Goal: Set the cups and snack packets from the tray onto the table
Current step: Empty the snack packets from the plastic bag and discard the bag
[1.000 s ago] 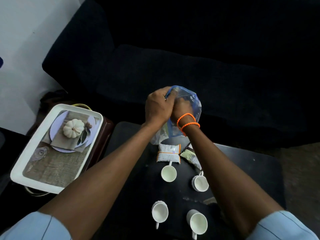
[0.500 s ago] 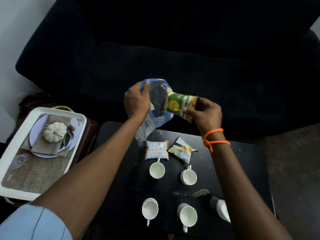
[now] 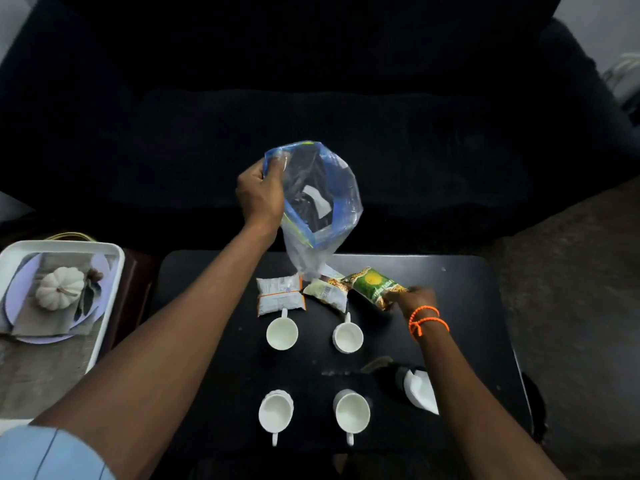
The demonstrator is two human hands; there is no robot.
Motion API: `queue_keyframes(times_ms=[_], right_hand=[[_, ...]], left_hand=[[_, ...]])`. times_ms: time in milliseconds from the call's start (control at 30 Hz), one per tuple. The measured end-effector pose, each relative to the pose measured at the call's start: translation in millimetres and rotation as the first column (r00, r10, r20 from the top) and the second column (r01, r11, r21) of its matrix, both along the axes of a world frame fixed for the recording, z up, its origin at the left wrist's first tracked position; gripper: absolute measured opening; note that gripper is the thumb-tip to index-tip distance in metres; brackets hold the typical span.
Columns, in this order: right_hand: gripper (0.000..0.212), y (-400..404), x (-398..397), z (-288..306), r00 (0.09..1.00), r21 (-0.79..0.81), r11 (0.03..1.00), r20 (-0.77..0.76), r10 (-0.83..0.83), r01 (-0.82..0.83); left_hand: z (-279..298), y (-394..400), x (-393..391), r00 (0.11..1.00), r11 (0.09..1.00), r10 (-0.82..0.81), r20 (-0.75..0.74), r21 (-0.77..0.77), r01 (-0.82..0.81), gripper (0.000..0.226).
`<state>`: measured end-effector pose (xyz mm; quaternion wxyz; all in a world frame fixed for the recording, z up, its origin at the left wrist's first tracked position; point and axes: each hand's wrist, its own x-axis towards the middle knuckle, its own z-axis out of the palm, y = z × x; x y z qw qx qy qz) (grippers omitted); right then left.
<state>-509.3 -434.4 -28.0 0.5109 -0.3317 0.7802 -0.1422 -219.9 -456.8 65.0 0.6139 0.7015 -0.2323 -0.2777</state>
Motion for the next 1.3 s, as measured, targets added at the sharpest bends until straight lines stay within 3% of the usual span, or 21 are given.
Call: queue_keyframes(times_ms=[67, 200, 233, 300, 367, 433, 500, 600, 667, 700, 767, 833, 933, 1000, 1033, 1067, 1133, 1200, 1233, 1267, 1300], right_hand=[[0.073, -11, -1, 8, 0.990, -0.074, 0.991, -0.101, 0.101, -0.108], [0.073, -33, -6, 33, 0.968, -0.286, 0.933, -0.188, 0.167, -0.217], [0.069, -38, -6, 41, 0.981, -0.335, 0.923, -0.111, 0.161, -0.189], [0.054, -47, -3, 59, 0.961, -0.335, 0.940, 0.235, 0.147, -0.062], [0.050, -52, -2, 77, 0.772, -0.191, 0.980, 0.615, 0.163, -0.055], [0.051, -57, -7, 86, 0.542, -0.137, 0.988, 0.826, 0.156, -0.076], [0.056, -62, -15, 87, 0.359, -0.093, 0.995, 0.928, 0.100, -0.036], [0.069, -62, -13, 101, 0.191, -0.092, 0.995, 0.978, 0.085, 0.026], [0.069, -66, -8, 110, 0.275, -0.267, 0.962, 0.930, 0.243, 0.053], [0.071, -68, -7, 115, 0.359, -0.346, 0.937, 0.882, 0.306, 0.052], [0.065, -71, -2, 124, 0.510, -0.400, 0.913, 0.802, 0.310, 0.075], [0.041, -76, -3, 130, 0.670, -0.399, 0.891, 0.724, 0.163, 0.215], [0.021, -85, -16, 124, 0.852, -0.445, 0.822, 0.515, -0.090, 0.355], [0.011, -88, -22, 119, 0.982, -0.535, 0.834, 0.187, -0.038, 0.134], [0.009, -86, -23, 118, 0.999, -0.547, 0.837, -0.002, 0.037, -0.032], [0.010, -83, -23, 118, 0.977, -0.530, 0.825, -0.177, 0.120, -0.198], [0.015, -76, -23, 121, 0.872, -0.455, 0.767, -0.406, 0.274, -0.452], [0.012, -66, -23, 124, 0.834, -0.411, 0.737, -0.389, 0.390, -0.537], [0.008, -61, -28, 124, 0.885, -0.435, 0.771, -0.212, 0.414, -0.465], [0.012, -57, -35, 125, 0.923, -0.467, 0.829, 0.066, 0.380, -0.308], [0.021, -52, -45, 124, 0.884, -0.478, 0.873, 0.362, 0.295, -0.095]], left_hand=[[9, -7, -13, 0.995, 1.000, -0.016, -0.099, -0.019, 0.014, 0.030], [29, -23, -29, 0.909, 0.996, -0.070, -0.411, -0.083, 0.039, 0.019], [32, -27, -32, 0.851, 0.993, -0.104, -0.516, -0.095, 0.063, 0.027], [35, -32, -38, 0.722, 0.982, -0.191, -0.665, -0.129, 0.141, 0.044], [36, -35, -46, 0.657, 0.967, -0.254, -0.710, -0.173, 0.188, 0.048], [32, -38, -55, 0.660, 0.967, -0.252, -0.708, -0.161, 0.196, 0.046], [30, -39, -68, 0.753, 0.979, -0.199, -0.627, -0.088, 0.186, 0.039], [31, -41, -91, 0.950, 0.979, -0.165, -0.265, 0.077, 0.191, 0.029], [28, -37, -110, 0.961, 0.945, -0.265, -0.083, 0.174, 0.276, 0.039], [26, -33, -122, 0.936, 0.917, -0.341, -0.082, 0.190, 0.351, 0.038], [27, -25, -144, 0.846, 0.869, -0.434, -0.308, 0.103, 0.483, 0.028], [31, -30, -159, 0.733, 0.894, -0.392, -0.556, -0.042, 0.447, 0.029], [34, -43, -164, 0.607, 0.907, -0.373, -0.701, -0.136, 0.400, 0.049], [33, -46, -170, 0.516, 0.838, -0.491, -0.702, -0.219, 0.501, 0.060], [30, -46, -178, 0.491, 0.790, -0.555, -0.672, -0.238, 0.566, 0.062], [26, -45, -186, 0.508, 0.760, -0.590, -0.628, -0.220, 0.611, 0.062], [22, -46, -201, 0.630, 0.773, -0.571, -0.526, -0.087, 0.629, 0.048], [17, -50, -210, 0.745, 0.810, -0.510, -0.429, 0.052, 0.584, 0.031], [14, -52, -211, 0.789, 0.825, -0.471, -0.396, 0.120, 0.553, 0.032], [12, -54, -211, 0.817, 0.846, -0.416, -0.399, 0.160, 0.509, 0.035], [12, -56, -211, 0.832, 0.867, -0.354, -0.428, 0.184, 0.464, 0.038]])
